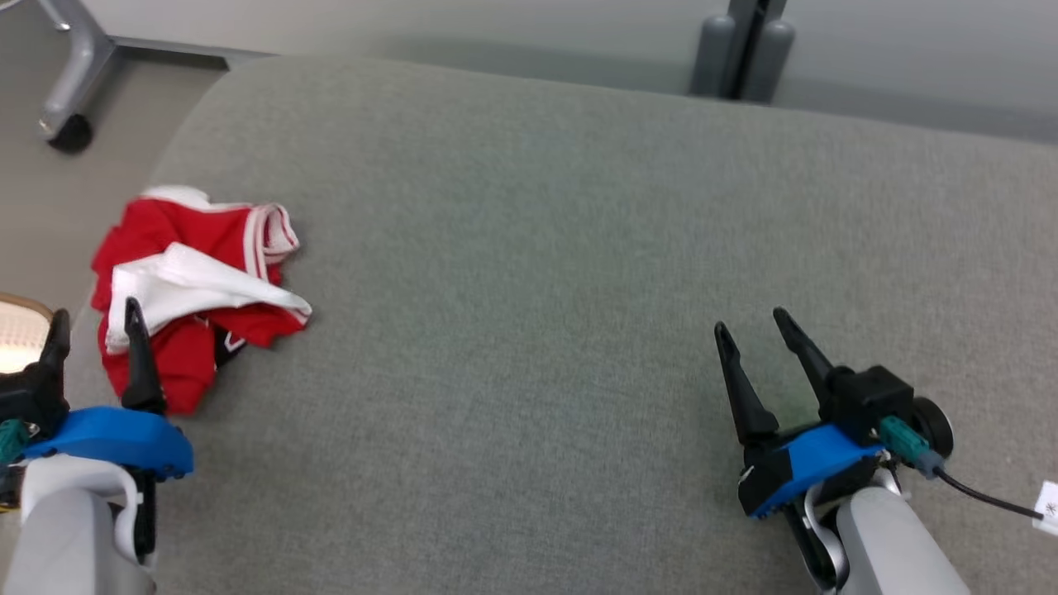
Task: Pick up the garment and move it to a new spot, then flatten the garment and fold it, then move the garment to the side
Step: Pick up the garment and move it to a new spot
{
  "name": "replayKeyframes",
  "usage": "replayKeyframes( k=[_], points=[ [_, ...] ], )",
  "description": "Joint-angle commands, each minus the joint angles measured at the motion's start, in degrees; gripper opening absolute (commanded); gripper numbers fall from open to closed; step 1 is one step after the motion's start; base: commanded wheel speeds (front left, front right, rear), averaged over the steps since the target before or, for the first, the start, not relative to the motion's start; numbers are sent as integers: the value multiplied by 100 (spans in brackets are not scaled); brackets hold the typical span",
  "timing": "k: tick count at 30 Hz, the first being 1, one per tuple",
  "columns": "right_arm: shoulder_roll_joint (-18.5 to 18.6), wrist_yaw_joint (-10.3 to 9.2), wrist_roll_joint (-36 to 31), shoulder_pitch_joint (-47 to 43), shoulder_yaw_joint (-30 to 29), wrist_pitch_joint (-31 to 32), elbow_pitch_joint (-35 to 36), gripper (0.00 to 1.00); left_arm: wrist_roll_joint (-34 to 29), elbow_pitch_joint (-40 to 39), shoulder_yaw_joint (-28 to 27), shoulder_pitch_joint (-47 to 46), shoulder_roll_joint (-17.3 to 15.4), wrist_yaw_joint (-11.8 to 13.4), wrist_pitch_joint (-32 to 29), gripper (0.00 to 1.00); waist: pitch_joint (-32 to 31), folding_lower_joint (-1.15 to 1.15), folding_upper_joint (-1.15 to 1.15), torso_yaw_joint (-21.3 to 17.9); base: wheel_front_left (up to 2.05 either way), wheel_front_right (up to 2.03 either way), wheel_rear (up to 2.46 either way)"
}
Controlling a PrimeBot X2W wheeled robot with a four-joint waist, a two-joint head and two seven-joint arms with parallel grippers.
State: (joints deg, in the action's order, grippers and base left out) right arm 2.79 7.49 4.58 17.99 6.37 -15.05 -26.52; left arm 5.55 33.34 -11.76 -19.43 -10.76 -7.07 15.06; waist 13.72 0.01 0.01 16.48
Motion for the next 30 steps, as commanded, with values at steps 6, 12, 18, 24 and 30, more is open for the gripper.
replayKeyframes(
  k=[6,12,18,24,30],
  points=[
    [21,0,-130,284,87,-18,183,100,30,869,-139,-858,-553,-45,16,100,467,-1,-1,-354,0,0,0],
    [21,0,-112,340,49,-18,274,100,-62,1638,-209,-1186,-780,121,16,100,613,-1,-1,-582,0,0,0],
    [21,0,-34,232,-40,-18,249,100,-65,1911,-143,-1274,-786,55,16,0,489,-1,-1,-664,0,0,0],
    [21,0,94,157,-30,-18,221,100,-40,1340,-81,-1317,-764,9,17,0,259,-1,-1,-732,0,0,0],
    [21,0,356,-17,25,-18,227,100,-13,52,374,-1443,-616,-52,17,0,-141,-1,-1,-1064,0,0,0]
  ],
)
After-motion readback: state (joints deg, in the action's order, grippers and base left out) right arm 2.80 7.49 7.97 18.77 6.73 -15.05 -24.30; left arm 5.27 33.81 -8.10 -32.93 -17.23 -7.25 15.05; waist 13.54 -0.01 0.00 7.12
